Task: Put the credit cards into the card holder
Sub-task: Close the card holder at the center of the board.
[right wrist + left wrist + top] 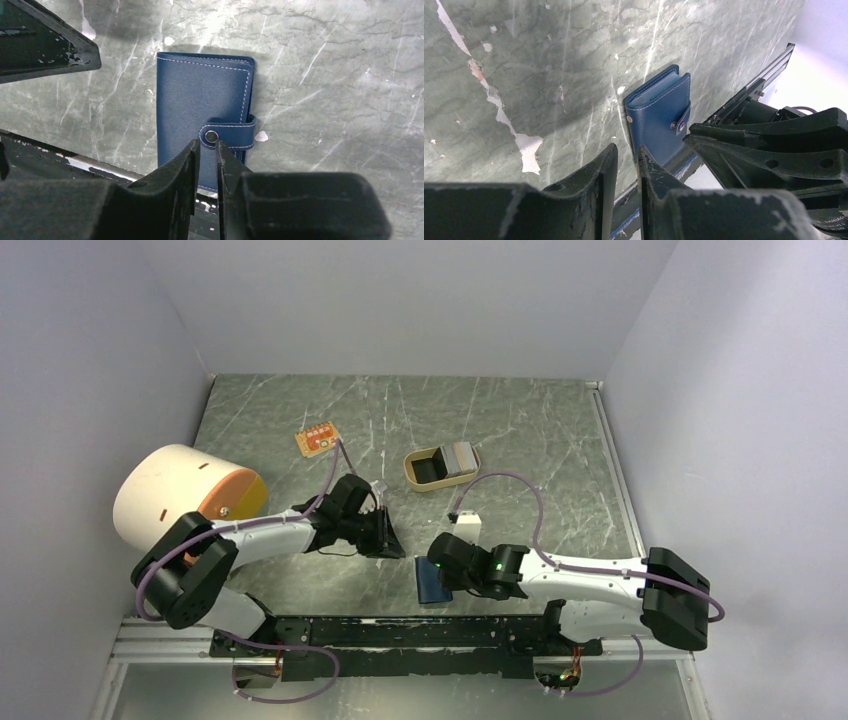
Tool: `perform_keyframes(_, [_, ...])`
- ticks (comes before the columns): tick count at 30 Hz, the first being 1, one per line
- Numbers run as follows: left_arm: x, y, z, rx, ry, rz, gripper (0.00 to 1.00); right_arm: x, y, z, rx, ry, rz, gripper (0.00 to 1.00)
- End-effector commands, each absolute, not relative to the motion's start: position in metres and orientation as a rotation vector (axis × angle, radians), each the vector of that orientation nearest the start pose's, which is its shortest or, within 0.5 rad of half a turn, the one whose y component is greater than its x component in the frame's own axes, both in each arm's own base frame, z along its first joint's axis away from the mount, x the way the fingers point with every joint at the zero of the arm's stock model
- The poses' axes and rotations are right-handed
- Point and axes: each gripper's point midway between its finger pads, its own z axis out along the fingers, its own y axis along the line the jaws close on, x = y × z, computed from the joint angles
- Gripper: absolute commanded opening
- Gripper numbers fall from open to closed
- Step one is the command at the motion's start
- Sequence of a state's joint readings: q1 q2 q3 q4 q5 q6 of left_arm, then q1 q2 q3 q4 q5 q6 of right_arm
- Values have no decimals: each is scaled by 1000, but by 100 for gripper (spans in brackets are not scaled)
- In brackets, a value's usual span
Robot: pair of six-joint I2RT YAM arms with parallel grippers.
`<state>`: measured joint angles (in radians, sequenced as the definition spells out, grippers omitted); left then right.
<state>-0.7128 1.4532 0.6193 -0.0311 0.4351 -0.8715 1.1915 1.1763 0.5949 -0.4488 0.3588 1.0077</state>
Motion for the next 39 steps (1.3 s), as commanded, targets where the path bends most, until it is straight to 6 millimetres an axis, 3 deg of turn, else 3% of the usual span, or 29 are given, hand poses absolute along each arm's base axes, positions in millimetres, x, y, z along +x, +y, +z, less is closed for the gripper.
perform_keyframes(1, [171, -293, 51, 33, 2722, -1185, 27, 130, 246, 50, -113, 2522, 450, 21])
perform_keyframes(24, [171, -294, 48, 38, 2731, -1175, 27, 130, 240, 34, -114, 2543, 402, 17])
perform_keyframes(32, [171, -294, 47, 34, 2730, -1174, 27, 134, 242, 62, -102, 2507, 435, 19])
perform_keyframes(39, [166, -301, 40, 60, 2757, -1197, 28, 133, 228, 54, -77, 2508, 414, 23])
